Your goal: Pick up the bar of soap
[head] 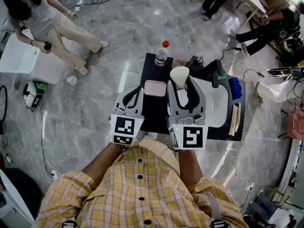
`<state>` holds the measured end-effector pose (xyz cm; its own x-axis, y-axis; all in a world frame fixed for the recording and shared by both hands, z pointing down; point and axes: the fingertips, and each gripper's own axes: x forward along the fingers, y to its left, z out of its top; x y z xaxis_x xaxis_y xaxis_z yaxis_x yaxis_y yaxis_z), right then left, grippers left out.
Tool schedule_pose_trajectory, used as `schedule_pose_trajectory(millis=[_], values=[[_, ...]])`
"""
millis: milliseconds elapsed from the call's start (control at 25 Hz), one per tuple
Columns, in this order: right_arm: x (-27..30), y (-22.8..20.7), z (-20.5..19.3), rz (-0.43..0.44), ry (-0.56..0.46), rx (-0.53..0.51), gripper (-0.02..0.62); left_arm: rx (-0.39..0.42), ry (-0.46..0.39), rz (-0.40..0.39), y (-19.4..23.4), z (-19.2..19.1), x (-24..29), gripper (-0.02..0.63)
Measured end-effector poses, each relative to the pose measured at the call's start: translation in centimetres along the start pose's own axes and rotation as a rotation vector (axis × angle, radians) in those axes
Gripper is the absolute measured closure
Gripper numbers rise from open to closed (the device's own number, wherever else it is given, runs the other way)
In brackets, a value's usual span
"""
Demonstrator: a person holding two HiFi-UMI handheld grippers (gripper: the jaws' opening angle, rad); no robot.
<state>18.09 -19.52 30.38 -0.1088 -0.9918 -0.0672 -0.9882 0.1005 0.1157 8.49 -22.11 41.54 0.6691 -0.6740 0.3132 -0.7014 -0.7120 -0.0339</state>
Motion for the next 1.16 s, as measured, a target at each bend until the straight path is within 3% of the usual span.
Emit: schedule_pose_trajectory(millis=[1160], values=[[-1.6,-1.4,1.2,-0.023,-0.025,0.03,0.393,0.036,-0.015,-0.011,-1.4,1.1,0.5,0.595]])
